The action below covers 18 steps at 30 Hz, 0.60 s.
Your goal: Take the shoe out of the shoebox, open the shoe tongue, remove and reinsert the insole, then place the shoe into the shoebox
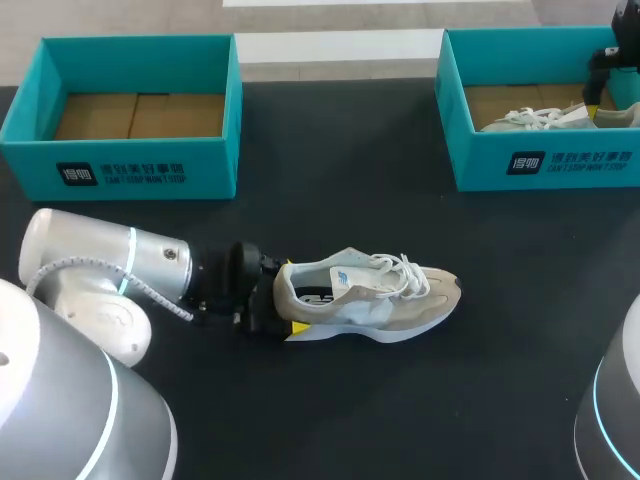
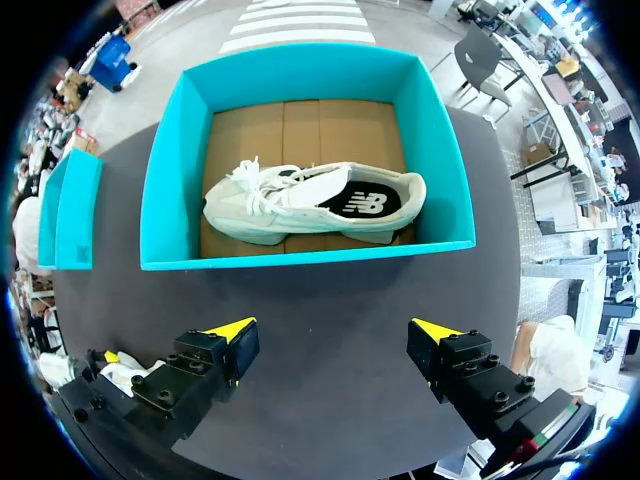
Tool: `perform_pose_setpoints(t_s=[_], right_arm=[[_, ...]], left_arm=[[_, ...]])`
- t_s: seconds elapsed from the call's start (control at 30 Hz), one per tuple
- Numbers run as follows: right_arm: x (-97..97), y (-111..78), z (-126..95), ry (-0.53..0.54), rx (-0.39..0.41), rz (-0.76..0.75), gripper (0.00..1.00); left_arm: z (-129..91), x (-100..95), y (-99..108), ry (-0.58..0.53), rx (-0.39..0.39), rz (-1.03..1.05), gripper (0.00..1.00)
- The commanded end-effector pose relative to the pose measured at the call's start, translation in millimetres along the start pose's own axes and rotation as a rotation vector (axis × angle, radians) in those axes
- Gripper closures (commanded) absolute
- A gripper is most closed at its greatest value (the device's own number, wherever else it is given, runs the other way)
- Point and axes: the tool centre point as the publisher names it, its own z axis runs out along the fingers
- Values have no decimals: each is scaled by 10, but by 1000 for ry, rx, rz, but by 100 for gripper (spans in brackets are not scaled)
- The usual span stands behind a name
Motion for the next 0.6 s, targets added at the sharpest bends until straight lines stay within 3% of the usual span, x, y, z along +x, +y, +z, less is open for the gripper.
perform_pose_setpoints(t_s=[0.03,0.1,0.6], right_arm=[[2,3,3,0,-1,0,0],[2,3,3,0,-1,0,0],[2,3,3,0,-1,0,0]], left_arm=[[73,5,1,-2,-7,-6,65],[81,9,7,-1,-8,-10,98],[-24,-105,-32,-16,-33,11,100]])
